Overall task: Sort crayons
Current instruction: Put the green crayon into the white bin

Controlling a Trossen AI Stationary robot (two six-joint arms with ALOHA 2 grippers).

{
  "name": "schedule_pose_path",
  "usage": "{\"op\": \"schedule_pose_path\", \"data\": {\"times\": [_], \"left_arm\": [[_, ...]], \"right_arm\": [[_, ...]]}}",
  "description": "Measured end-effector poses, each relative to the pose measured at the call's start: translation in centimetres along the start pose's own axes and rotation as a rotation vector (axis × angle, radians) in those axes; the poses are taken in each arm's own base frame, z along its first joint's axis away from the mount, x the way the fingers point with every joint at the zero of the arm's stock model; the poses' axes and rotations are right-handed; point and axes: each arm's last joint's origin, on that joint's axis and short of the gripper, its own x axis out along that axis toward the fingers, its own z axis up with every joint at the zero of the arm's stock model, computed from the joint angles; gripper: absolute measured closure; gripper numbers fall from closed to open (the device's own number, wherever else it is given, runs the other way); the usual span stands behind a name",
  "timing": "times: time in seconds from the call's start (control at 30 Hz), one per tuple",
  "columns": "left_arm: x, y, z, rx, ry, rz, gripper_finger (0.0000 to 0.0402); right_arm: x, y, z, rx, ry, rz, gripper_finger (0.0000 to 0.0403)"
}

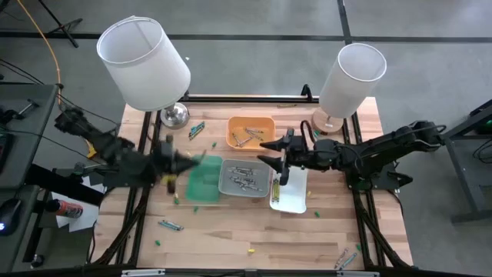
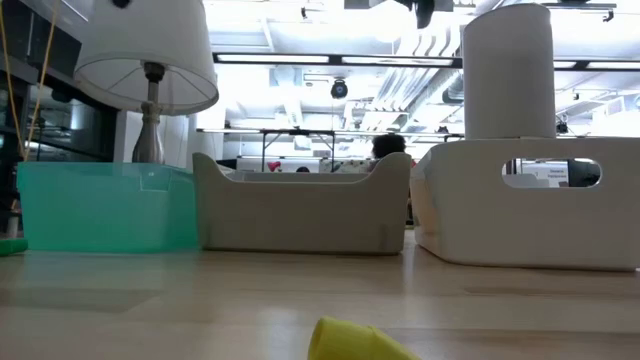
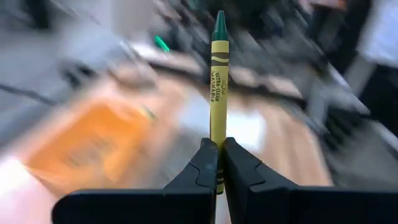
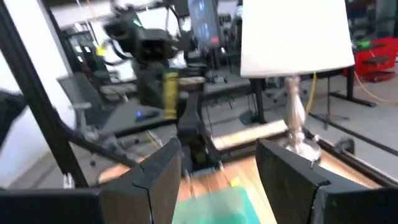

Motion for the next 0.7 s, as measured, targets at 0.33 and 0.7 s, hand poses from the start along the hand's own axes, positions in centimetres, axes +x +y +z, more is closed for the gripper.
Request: {"op": "schedule_pose_path", "data": {"times": [0.33, 0.7], "left_arm": [[7.9, 3.1, -0.2, -0.032, -0.146, -0.020, 0.0401], [14.1, 3.0, -0.7, -0.130, -0.292, -0.194, 0.0401]], "right_arm": [[0.4, -0.9, 1.1, 0.030, -0.084, 0.041, 0.0203], [0.4, -1.0, 1.2, 0.142, -0.084, 0.070, 0.0203]]}}
